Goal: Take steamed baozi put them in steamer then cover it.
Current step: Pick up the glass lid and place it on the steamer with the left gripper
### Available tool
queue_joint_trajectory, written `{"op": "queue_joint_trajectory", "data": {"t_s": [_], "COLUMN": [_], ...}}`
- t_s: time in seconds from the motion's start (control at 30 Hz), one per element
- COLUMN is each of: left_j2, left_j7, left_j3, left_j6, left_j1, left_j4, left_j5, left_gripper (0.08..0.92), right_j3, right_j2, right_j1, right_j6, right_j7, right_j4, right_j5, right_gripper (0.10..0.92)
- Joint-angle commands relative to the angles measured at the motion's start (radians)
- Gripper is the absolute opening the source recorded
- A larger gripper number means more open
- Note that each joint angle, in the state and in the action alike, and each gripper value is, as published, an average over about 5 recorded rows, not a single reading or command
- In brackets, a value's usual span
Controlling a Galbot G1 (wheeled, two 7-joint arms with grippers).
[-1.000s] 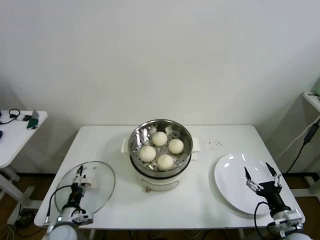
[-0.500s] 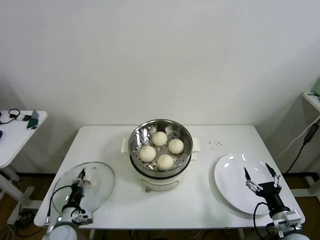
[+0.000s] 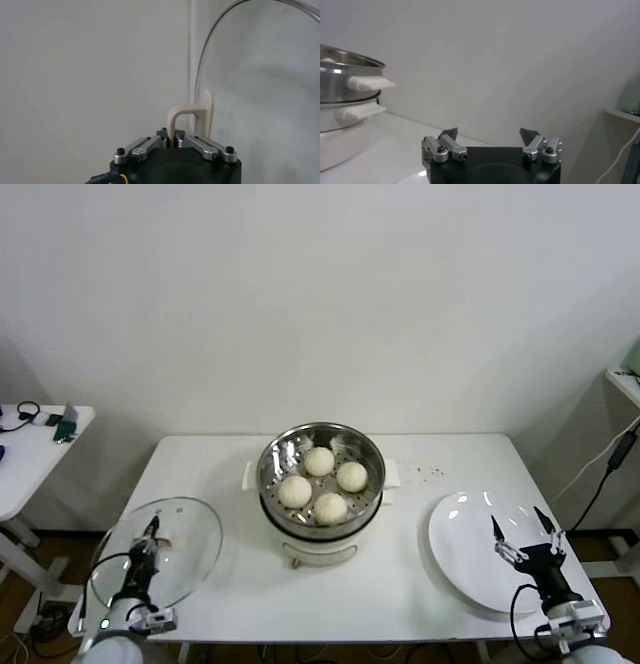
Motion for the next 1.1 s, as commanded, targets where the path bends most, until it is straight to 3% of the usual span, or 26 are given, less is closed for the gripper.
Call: {"op": "queue_joint_trajectory", "data": {"t_s": [0.03,0.33,0.57,0.77,0.93,1.1], "left_j2": [0.036,0.148,0.243,0.303,0.315,0.258], "left_j7": [0.009,0.050,0.055,0.077,0.121,0.194], "left_j3": [-0.008,0.020,0.095,0.286,0.465,0.592], "left_j6": [0.172,0.329,0.391,0.491,0.591,0.657], "left_j1": [0.134,0.183,0.120,-0.002,-0.138,-0.264], "left_j4": [-0.321,-0.545,-0.558,-0.546,-0.510,-0.456], "left_j5": [-0.043,-0.085,-0.105,-0.122,-0.113,-0.062], "left_gripper": [0.151,0.152,0.151,0.151,0.151,0.152], "right_j3": [-0.012,-0.045,-0.074,-0.108,-0.131,-0.149], "right_j2": [-0.021,-0.040,-0.048,-0.045,-0.032,-0.023], "right_j1": [0.018,0.052,0.087,0.133,0.180,0.205], "right_j6": [-0.007,-0.008,-0.004,-0.006,-0.004,-0.004], "right_j7": [0.001,-0.001,0.002,0.005,0.006,0.010], "right_j4": [-0.011,-0.045,-0.081,-0.113,-0.148,-0.173], "right_j5": [0.003,0.029,0.029,0.018,0.003,-0.009], "right_gripper": [0.823,0.823,0.823,0.823,0.823,0.823]}}
